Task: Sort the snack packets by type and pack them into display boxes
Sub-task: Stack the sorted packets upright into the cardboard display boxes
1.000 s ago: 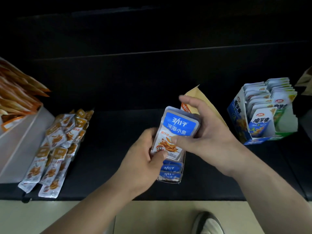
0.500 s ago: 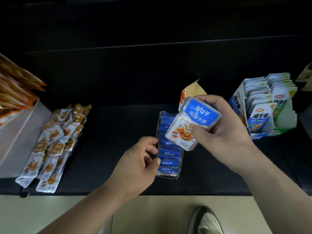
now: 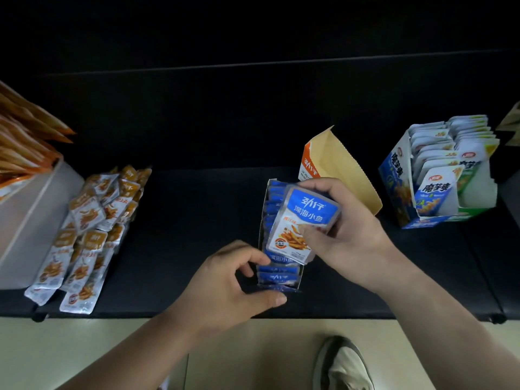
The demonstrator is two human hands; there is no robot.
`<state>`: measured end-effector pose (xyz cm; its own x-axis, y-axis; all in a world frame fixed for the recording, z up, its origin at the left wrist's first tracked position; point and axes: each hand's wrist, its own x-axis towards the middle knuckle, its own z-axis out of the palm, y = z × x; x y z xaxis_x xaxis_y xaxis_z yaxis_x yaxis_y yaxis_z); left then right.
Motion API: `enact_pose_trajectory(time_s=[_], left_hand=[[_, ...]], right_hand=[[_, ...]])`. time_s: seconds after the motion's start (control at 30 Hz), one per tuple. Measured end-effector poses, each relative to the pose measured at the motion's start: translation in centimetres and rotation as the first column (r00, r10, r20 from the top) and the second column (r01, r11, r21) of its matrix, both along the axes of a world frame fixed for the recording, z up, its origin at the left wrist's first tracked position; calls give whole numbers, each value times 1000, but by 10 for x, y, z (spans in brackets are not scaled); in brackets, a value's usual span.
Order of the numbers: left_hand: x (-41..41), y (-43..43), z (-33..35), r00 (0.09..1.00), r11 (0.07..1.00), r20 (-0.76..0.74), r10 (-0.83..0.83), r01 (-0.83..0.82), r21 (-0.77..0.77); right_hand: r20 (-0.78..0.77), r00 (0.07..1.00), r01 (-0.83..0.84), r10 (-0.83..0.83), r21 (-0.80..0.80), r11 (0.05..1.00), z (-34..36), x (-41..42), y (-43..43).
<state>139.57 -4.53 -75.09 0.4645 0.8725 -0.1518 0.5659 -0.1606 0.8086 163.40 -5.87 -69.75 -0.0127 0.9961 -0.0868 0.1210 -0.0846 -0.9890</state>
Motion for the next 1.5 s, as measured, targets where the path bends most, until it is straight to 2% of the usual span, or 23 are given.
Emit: enact_pose_trajectory(time_s=[0.23,0.33,0.43,0.53,0.6,0.67,0.77,0.87,1.0,1.13,1.23,1.33,1.4,1.5], left_hand=[[-2,-5,-6,995,981,-91,-28,45,189],[2,-5,-5,998,977,-68,0,14,212],[5,-1,-5,997,985,-24,71,-66,162],[8,2,-8,995,985,23,95,-97,143],[8,3,-13,995,977,31,94,-99,190],[7,3,-15,993,972,32,112,-116,204],[9,2,-16,990,986,97,106,-118,120],[13,0,-16,983,986,121,139,-148,70],[15,-3,-12,977,984,125,174,-176,4],[16,-2,-12,963,977,166,212,-207,-47],[15,-2,-18,980,987,135,149,-155,39],[12,-5,-26,972,977,109,206,-211,33],[14,-7,-23,971,981,135,196,-193,-34],[19,-13,-17,979,995,177,101,-100,-11]], right_hand=[[-1,999,-41,41,-9,999,-10,-10,-1],[115,991,-76,73,21,997,-18,-17,0],[228,970,-101,89,41,994,-29,-21,-2],[451,883,-168,128,50,984,-39,-20,-6],[494,856,-197,151,42,980,-43,-17,-7],[465,872,-187,152,29,982,-47,-12,-6],[345,935,-100,79,43,994,-48,-9,-6],[283,959,-40,16,80,996,-51,-15,-9],[250,955,142,-162,99,985,-61,-37,-15],[-85,967,231,-241,-108,967,-53,-41,-17],[-249,892,313,-378,-264,912,-62,-44,-19],[-324,841,295,-433,-395,870,-68,-50,-21],[-339,857,241,-388,-403,883,-64,-50,-21],[-392,859,178,-330,-375,910,-58,-52,-18]])
